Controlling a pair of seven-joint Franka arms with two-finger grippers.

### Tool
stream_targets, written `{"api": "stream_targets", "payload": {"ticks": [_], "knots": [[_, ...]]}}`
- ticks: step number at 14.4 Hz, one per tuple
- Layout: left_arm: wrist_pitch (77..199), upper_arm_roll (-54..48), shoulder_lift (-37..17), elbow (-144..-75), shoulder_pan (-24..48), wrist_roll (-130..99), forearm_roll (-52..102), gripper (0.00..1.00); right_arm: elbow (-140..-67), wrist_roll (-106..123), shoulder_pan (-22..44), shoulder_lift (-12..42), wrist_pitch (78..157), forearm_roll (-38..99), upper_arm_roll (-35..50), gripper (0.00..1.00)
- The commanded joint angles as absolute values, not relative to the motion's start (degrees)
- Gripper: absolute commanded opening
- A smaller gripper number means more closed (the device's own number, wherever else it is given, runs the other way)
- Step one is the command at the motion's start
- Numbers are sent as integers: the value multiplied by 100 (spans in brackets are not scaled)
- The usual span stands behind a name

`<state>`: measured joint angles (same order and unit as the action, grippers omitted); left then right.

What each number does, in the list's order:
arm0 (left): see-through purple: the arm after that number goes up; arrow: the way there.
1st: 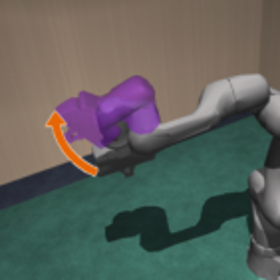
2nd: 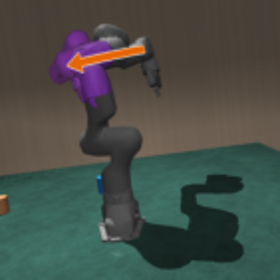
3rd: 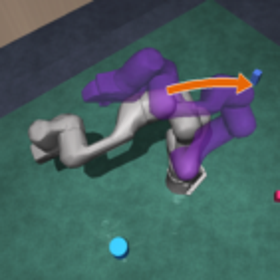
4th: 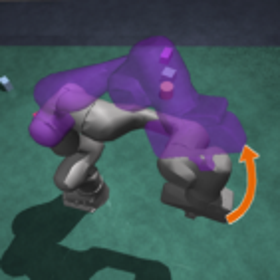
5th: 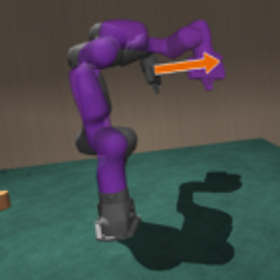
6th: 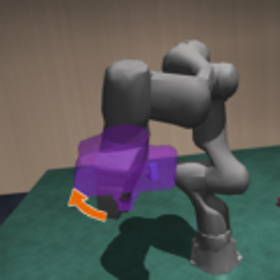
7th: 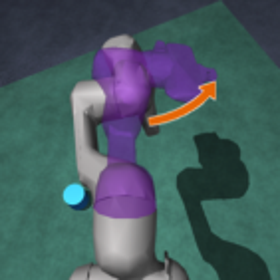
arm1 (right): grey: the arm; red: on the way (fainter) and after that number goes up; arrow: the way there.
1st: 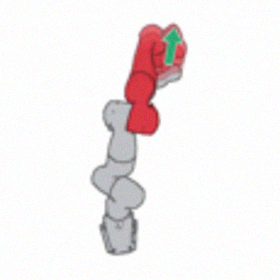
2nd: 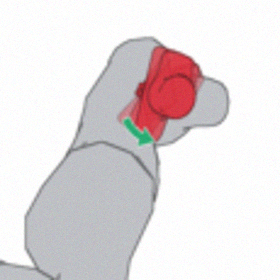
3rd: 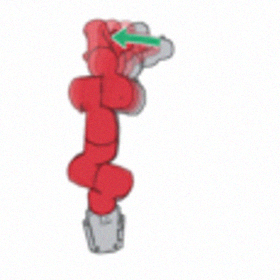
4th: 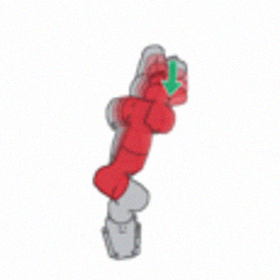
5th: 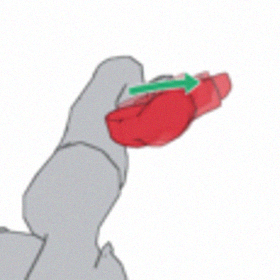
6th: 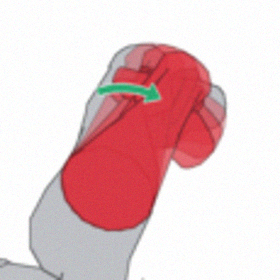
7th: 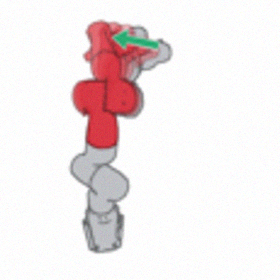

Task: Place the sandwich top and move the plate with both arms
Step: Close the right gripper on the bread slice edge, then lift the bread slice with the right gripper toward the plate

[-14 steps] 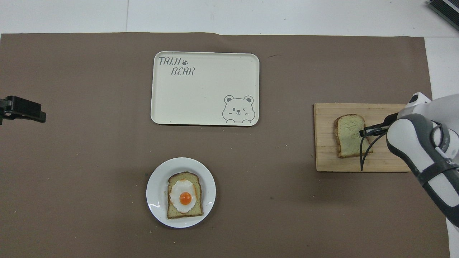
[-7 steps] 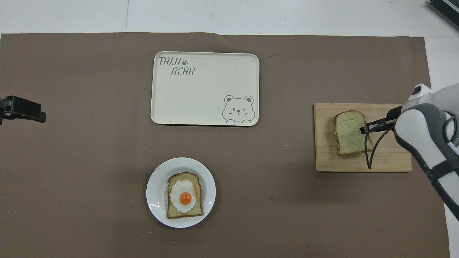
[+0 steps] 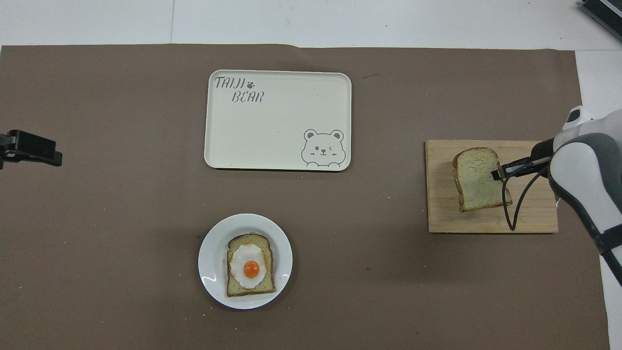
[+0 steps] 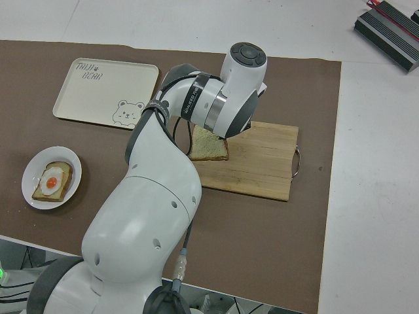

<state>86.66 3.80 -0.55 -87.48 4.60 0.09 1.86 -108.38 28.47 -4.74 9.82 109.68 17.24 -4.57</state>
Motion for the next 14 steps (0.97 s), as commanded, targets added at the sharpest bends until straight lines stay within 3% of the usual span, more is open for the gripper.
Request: {"api": "stream_targets", "payload": {"ticks": [1,12,14], "knots": [[8552,378,0,-8728,439,44,132,100,-10679,2962,-501,941,10671,2065,-378,0],[8552,378,-9,-8728,439,44,132,100,-10573,837,-475,826,10643,2233,1290,0],[8552,378,0,-8727,439,44,132,100,-10591,424,6,817,10950,2233,1371,0]]}}
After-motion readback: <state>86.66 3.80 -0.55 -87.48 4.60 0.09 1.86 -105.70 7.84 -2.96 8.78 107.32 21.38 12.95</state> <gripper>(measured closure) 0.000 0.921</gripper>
